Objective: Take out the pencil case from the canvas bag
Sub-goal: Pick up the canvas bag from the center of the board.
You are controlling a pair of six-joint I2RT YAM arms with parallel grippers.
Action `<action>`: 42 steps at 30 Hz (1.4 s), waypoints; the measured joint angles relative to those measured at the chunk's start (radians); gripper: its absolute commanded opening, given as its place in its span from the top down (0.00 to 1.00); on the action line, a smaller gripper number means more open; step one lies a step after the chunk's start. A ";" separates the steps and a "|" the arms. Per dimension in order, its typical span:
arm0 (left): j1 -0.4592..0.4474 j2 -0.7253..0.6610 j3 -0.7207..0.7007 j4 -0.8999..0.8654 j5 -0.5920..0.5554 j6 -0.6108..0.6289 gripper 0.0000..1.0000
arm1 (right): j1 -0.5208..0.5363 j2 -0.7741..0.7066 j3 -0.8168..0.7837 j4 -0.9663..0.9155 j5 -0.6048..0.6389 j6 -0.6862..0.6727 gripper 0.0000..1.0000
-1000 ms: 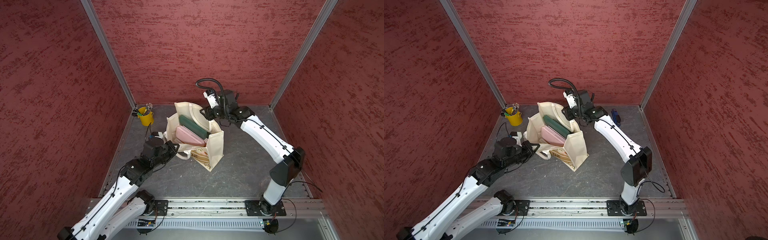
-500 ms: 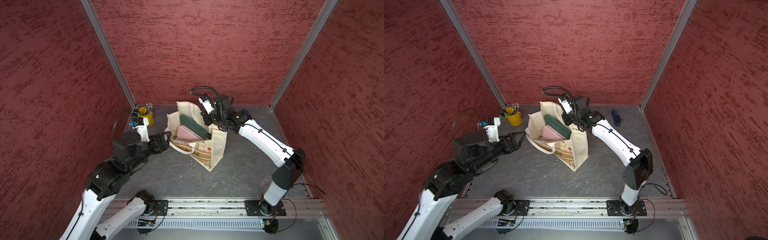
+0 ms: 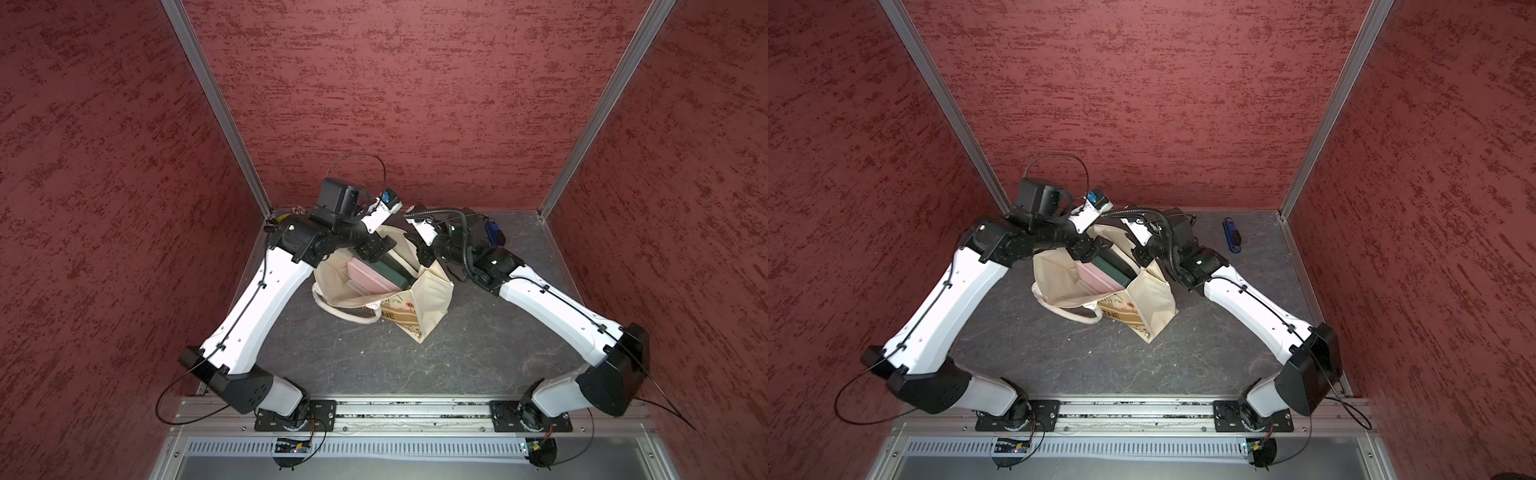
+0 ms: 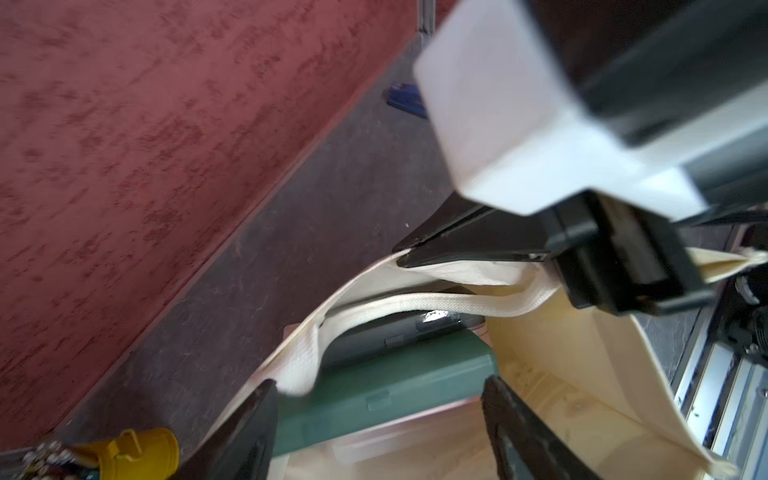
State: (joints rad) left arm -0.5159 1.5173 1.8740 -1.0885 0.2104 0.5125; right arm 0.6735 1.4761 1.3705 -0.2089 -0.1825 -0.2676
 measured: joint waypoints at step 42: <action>0.107 0.040 -0.200 0.210 0.334 0.267 0.97 | 0.005 -0.105 -0.146 0.155 -0.120 0.022 1.00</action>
State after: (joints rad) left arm -0.4088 1.5574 1.6745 -0.8783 0.5442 0.7795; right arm 0.6781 1.3716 1.2247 -0.0536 -0.3027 -0.2459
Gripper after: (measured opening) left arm 0.166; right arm 0.048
